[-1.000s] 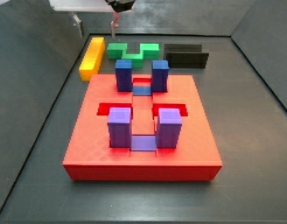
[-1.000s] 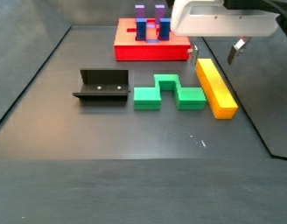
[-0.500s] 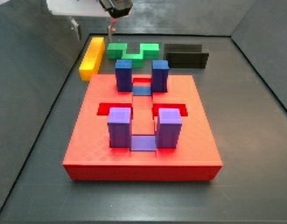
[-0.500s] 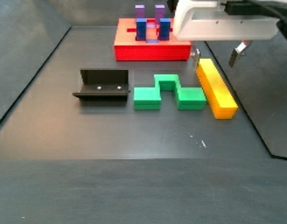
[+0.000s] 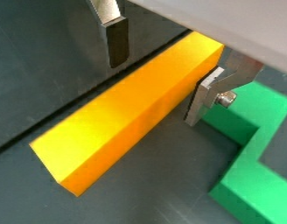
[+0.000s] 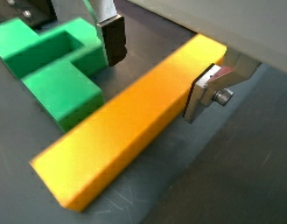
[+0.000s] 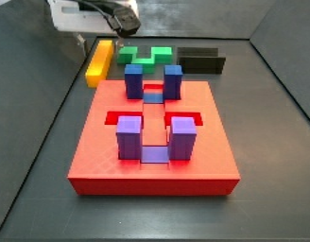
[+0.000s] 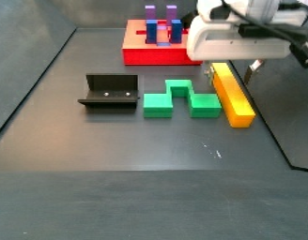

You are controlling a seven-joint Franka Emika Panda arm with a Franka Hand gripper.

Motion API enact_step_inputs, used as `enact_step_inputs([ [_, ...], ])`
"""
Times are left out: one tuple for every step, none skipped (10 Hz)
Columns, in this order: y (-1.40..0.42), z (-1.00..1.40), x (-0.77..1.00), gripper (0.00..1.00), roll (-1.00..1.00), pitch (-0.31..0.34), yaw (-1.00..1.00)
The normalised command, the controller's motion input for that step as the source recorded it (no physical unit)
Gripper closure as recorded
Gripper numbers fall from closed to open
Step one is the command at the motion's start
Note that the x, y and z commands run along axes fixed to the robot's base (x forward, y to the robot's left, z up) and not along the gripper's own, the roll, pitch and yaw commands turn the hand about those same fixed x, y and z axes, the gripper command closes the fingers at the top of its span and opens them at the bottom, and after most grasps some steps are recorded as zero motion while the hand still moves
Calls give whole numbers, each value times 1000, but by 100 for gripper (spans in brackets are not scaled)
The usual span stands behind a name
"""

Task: Pick up the yellow object. Move up. Move to above the board. Insert the yellow object.
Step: Pick up the yellow object.

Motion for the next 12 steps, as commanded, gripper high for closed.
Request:
enact_step_inputs([
  [89, -171, 0, 0, 56, 0, 0],
  [289, -26, 23, 0, -4, 0, 63],
  [180, -143, 0, 0, 0, 0, 80],
  [0, -191, 0, 0, 17, 0, 46],
  [0, -211, -20, 0, 53, 0, 3],
  [-66, -246, -66, 0, 111, 0, 0],
  [-49, -194, -89, 0, 101, 0, 0],
  [-46, -137, -94, 0, 86, 0, 0],
  [-29, 0, -51, 0, 49, 0, 0],
  [0, 0, -60, 0, 3, -66, 0],
  [-63, -66, -169, 0, 13, -3, 0],
  [-194, -63, -191, 0, 90, -6, -34],
])
